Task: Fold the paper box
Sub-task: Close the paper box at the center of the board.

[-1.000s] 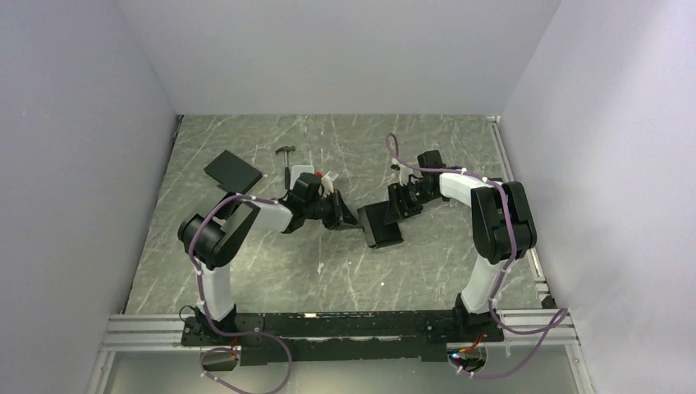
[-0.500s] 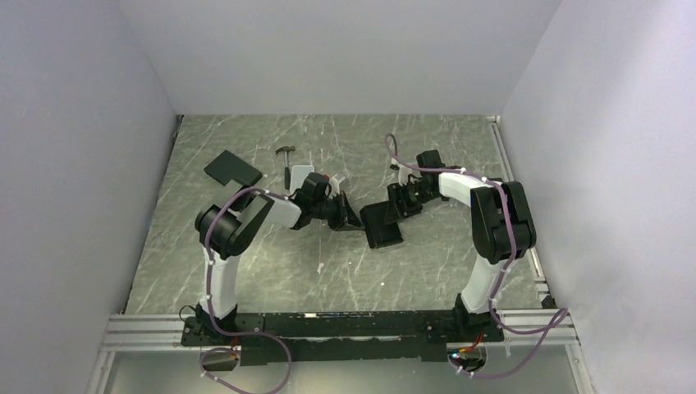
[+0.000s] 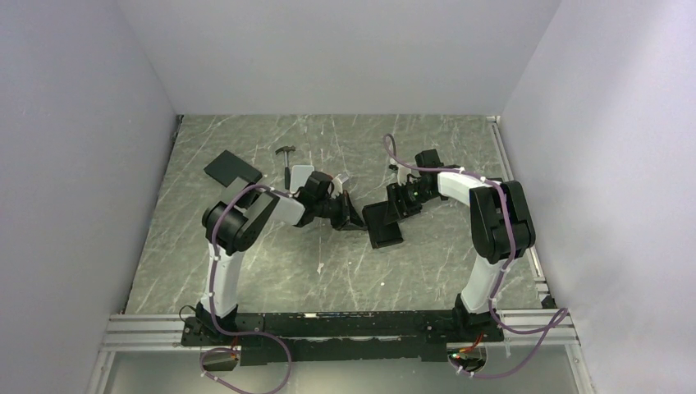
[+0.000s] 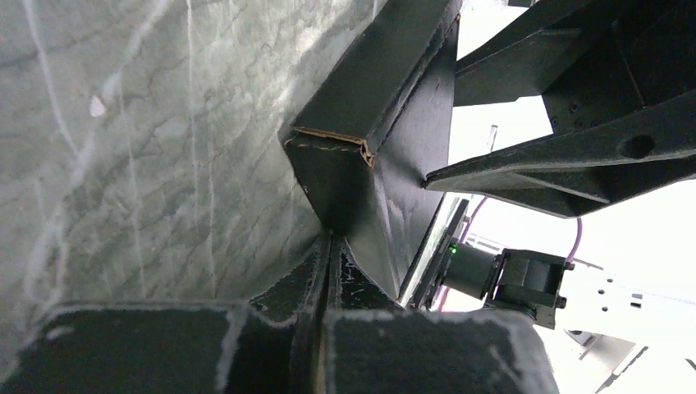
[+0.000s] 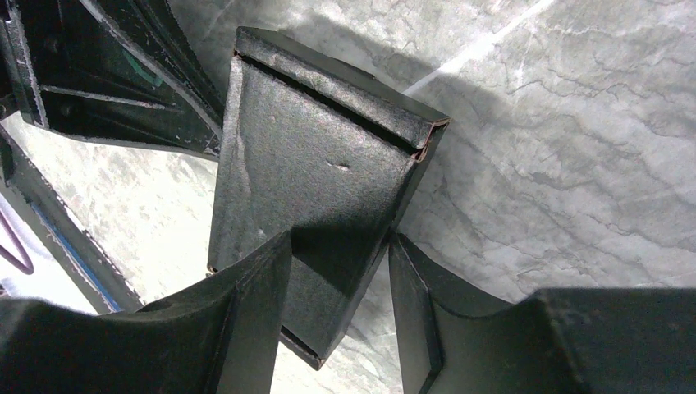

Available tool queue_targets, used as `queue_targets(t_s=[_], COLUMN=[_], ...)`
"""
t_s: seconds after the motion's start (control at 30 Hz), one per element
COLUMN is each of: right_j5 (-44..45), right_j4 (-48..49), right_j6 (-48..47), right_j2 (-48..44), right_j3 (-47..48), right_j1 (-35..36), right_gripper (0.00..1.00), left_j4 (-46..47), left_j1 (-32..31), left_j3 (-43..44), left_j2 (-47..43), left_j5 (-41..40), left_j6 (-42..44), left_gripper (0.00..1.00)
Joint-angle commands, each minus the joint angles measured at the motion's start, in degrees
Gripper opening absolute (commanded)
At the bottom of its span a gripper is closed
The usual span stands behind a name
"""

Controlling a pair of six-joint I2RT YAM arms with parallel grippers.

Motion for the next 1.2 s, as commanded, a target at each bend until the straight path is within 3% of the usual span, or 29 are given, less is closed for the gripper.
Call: queue_targets(t_s=[0.0, 0.87, 1.17], right_j5=[-0.65, -3.55, -1.29], right_j4=[-0.58, -3.26, -2.78], right_j6=[-1.15, -0.03, -0.54], right_j2=[2.89, 6.04, 4.42], right_j3=[0.12, 1.64, 2.03], right_j1=[2.94, 4.49, 2.95], right_gripper=[0.49, 0.48, 0.56], left_j4=[3.77, 14.40, 14.57], left_j1=[-1.15, -2.83, -1.84], left_j3=[3.17, 5.52, 2.25], left_j2=[1.95, 5.41, 4.18], left_j5=[0.01, 0.09, -0.87], left_j6=[-1.29, -10.46, -10.42], left_gripper=[0.03, 0.04, 0.05])
